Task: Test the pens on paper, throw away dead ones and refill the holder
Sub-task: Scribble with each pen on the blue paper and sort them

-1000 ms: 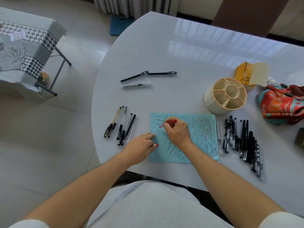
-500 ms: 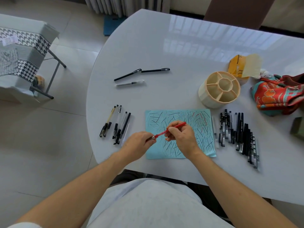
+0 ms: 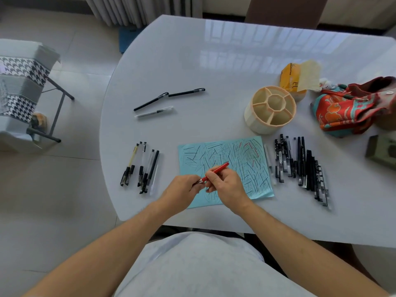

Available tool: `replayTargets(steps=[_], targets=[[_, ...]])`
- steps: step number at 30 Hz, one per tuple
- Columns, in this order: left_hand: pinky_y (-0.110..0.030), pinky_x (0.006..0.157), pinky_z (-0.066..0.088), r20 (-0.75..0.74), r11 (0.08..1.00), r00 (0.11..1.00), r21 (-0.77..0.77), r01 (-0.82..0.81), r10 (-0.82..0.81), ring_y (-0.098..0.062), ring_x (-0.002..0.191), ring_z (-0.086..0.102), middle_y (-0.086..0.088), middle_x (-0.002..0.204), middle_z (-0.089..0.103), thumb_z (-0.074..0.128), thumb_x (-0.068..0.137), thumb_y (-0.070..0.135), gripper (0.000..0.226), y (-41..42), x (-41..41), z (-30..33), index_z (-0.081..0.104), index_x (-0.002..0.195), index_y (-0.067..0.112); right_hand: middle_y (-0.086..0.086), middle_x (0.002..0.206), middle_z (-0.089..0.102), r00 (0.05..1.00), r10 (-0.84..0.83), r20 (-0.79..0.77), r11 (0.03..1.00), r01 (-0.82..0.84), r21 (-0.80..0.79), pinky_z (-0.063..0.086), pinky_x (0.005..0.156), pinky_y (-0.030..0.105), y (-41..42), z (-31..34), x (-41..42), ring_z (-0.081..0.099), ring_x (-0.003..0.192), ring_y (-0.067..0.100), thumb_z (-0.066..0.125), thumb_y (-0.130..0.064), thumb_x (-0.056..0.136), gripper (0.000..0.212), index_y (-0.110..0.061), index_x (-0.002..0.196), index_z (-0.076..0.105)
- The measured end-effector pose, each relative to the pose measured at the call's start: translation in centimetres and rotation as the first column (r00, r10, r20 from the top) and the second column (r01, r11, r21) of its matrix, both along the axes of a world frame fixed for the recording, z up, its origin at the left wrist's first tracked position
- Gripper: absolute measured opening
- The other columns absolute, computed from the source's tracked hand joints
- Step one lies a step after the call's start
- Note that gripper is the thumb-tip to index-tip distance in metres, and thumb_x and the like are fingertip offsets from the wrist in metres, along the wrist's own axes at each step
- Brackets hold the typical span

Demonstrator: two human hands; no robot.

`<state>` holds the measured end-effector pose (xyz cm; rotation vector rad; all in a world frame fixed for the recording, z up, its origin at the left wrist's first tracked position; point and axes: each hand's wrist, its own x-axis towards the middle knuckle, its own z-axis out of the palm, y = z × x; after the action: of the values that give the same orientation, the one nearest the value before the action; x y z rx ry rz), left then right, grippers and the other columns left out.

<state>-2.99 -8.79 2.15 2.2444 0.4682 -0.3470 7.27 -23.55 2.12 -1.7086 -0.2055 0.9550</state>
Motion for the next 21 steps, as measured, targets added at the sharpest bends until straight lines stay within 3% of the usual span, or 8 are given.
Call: replayTargets(steps=[5,6,8,10,12,15,18,21], targets=[[-0.027,0.06,0.045,0.018,0.993,0.994,0.039,0.11,-0.11,-0.006,0.064,0.051,0.011,0.072,0.058,0.056,0.094,0.049,0.024,0.1,1.1,-0.9,0.058,0.078,0.03,-0.002,0.079,0.073,0.999,-0.005,-0.046,0.999,0.004,-0.038,0.062,0.07,0.036,-1.0,0.0,1.9,0.068,0.069,0.016,0.058,-0.026,0.103,0.019,-0.009,0.098,0.066],[-0.026,0.067,0.049,0.026,0.992,0.992,0.042,0.12,-0.121,-0.003,0.074,0.055,0.015,0.084,0.062,0.056,0.092,0.053,0.021,0.3,1.3,-1.2,0.063,0.091,0.033,0.002,0.084,0.074,0.997,-0.049,-0.064,0.998,0.048,-0.03,0.061,0.069,0.035,-1.2,0.1,2.8,0.067,0.07,0.016,0.056,-0.024,0.104,0.018,-0.008,0.1,0.064],[-0.025,0.086,0.05,0.034,0.992,0.993,0.066,0.11,-0.113,0.0,0.098,0.057,0.018,0.11,0.064,0.055,0.091,0.059,0.039,0.9,1.2,-1.7,0.063,0.119,0.033,0.015,0.098,0.075,0.987,-0.137,-0.082,0.99,0.133,-0.051,0.06,0.066,0.034,-1.8,0.3,5.1,0.066,0.068,0.018,0.052,-0.02,0.106,0.013,-0.008,0.104,0.059],[-0.027,0.096,0.045,0.051,0.991,0.995,0.11,0.083,-0.089,-0.003,0.116,0.052,0.016,0.123,0.061,0.051,0.093,0.058,0.043,1.6,0.7,-2.2,0.061,0.126,0.032,0.021,0.103,0.071,0.991,-0.137,-0.009,0.978,0.134,-0.162,0.06,0.064,0.034,-2.9,0.3,7.7,0.065,0.067,0.018,0.051,-0.02,0.106,0.009,-0.012,0.107,0.055],[-0.03,0.098,0.045,0.069,0.984,0.994,0.159,0.077,-0.089,-0.006,0.123,0.047,0.014,0.128,0.059,0.051,0.096,0.052,0.037,2.2,0.0,-2.6,0.062,0.123,0.03,0.015,0.1,0.068,0.988,-0.017,0.154,0.933,0.071,-0.353,0.056,0.059,0.03,-4.4,0.0,10.2,0.065,0.069,0.015,0.052,-0.026,0.106,0.007,-0.019,0.106,0.054],[-0.035,0.106,0.042,0.037,0.971,0.992,0.213,0.106,-0.117,-0.015,0.131,0.041,0.007,0.136,0.055,0.056,0.097,0.036,0.033,3.1,-0.7,-3.0,0.063,0.126,0.022,0.002,0.094,0.066,0.907,0.256,0.335,0.766,0.021,-0.642,0.044,0.057,0.026,-6.6,-0.9,12.9,0.062,0.078,0.014,0.055,-0.034,0.103,0.01,-0.024,0.103,0.053],[-0.037,0.115,0.033,-0.028,0.94,0.981,0.28,0.192,-0.192,-0.022,0.139,0.034,0.0,0.148,0.044,0.055,0.097,0.028,0.038,3.9,-1.1,-3.3,0.059,0.133,0.018,0.004,0.099,0.07,0.842,0.411,0.348,0.632,0.012,-0.775,0.054,0.072,0.041,-7.9,-1.8,14.0,0.064,0.085,0.024,0.058,-0.033,0.101,0.015,-0.022,0.111,0.057],[-0.037,0.121,0.024,-0.068,0.917,0.969,0.312,0.248,-0.239,-0.023,0.145,0.026,-0.003,0.156,0.035,0.051,0.098,0.028,0.043,4.6,-1.6,-3.5,0.055,0.139,0.019,0.007,0.109,0.068,0.8,0.478,0.364,0.558,0.044,-0.829,0.054,0.08,0.043,-8.2,-1.8,14.1,0.064,0.094,0.03,0.061,-0.032,0.099,0.025,-0.017,0.12,0.058]])
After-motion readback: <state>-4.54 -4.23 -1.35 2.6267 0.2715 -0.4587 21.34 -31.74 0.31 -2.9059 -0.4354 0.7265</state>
